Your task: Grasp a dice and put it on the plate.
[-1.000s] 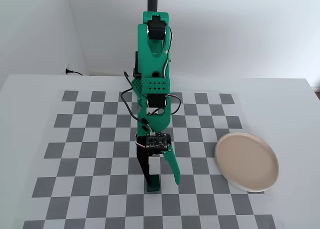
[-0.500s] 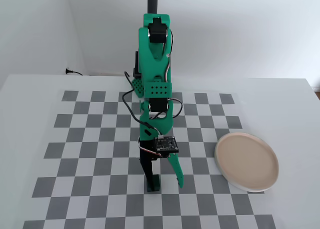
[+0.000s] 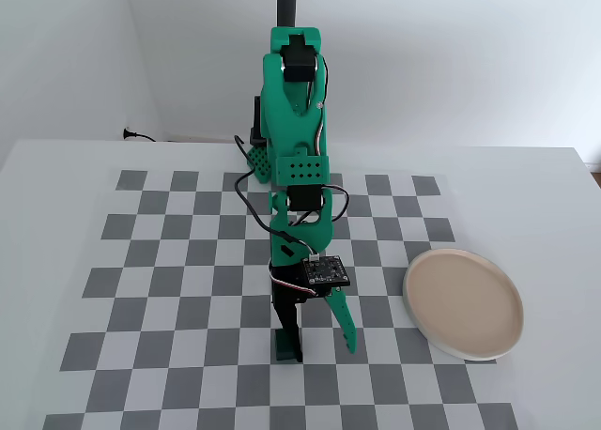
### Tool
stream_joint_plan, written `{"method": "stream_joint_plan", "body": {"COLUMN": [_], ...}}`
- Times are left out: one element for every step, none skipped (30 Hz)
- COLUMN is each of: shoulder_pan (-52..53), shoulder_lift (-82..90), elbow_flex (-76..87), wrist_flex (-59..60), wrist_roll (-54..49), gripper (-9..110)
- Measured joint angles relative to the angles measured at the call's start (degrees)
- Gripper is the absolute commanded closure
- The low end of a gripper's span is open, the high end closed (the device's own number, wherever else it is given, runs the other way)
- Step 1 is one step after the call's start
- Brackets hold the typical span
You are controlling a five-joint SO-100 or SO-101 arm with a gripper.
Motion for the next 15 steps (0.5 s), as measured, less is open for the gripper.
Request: {"method": "stream_joint_plan", "body": {"shoulder_pan": [-0.2, -0.2, -0.2, -0.1, 0.1, 0.4, 1.0, 1.8, 2.8, 3.6, 4.3, 4.8, 5.3, 5.5, 5.8], "shoulder_lift": [0.0, 0.0, 0.0, 0.0, 0.0, 0.0, 0.0, 0.0, 0.0, 0.0, 0.0, 0.0, 0.0, 0.0, 0.0], "elbow_flex": [0.0, 0.0, 0.0, 0.0, 0.0, 0.0, 0.0, -0.1, -0.4, -0.9, -1.2, -1.5, -1.6, -1.6, -1.6], "wrist_flex": [0.4, 0.5, 0.6, 0.6, 0.6, 0.6, 0.6, 0.6, 0.6, 0.6, 0.6, 0.6, 0.6, 0.6, 0.6], "wrist_roll": [0.0, 0.0, 0.0, 0.0, 0.0, 0.0, 0.0, 0.0, 0.0, 0.0, 0.0, 0.0, 0.0, 0.0, 0.0], "gripper": [75, 75, 75, 75, 75, 75, 75, 75, 76, 76, 76, 76, 76, 76, 76]}}
